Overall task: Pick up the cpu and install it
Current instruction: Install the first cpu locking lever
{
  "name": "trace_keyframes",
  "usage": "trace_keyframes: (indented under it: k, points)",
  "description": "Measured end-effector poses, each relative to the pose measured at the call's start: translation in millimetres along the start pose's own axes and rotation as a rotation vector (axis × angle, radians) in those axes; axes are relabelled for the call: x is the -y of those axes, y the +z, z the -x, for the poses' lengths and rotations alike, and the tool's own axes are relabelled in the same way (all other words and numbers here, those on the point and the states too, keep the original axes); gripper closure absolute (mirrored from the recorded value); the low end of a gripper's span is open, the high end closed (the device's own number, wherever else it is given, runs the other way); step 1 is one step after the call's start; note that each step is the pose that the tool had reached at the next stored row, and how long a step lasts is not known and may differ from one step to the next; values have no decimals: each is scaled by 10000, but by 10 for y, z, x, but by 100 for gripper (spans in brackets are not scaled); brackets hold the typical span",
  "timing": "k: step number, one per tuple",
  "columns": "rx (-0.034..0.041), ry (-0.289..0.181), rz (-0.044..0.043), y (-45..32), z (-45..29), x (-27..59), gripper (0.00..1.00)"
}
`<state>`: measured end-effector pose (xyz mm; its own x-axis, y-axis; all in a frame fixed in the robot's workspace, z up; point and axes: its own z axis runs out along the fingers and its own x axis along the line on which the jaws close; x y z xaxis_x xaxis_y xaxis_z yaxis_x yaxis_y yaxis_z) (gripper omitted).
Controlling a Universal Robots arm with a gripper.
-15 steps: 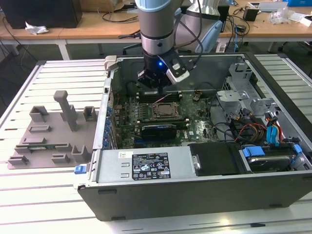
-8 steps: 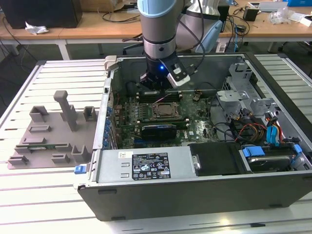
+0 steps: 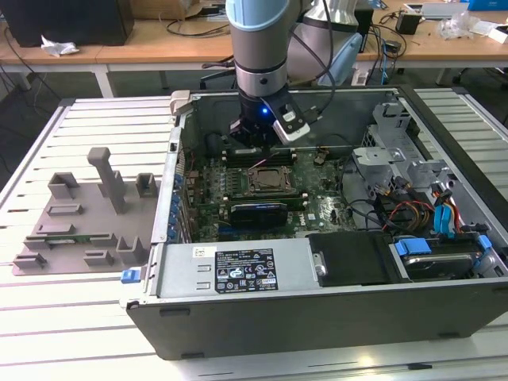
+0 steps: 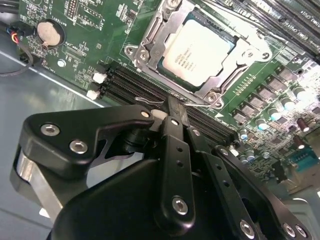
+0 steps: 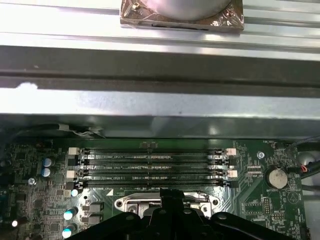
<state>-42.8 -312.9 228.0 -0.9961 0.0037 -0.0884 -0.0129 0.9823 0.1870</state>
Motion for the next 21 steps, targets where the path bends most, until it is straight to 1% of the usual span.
trace_keyframes:
  k: [5,6,7,9,15,17,18,21]
  points:
    - [101,22,-4,43,-3,8,89]
    - [167,90,-12,53,-4,10,89]
    - [212,159,-18,60,-4,11,89]
    - [332,396,-42,78,-6,15,89]
    - [354,487,-48,89,-7,4,89]
    - [373,601,-63,109,-8,-25,89]
    - [395,712,-74,121,-9,-35,89]
    - [436,932,-98,157,-14,-39,89]
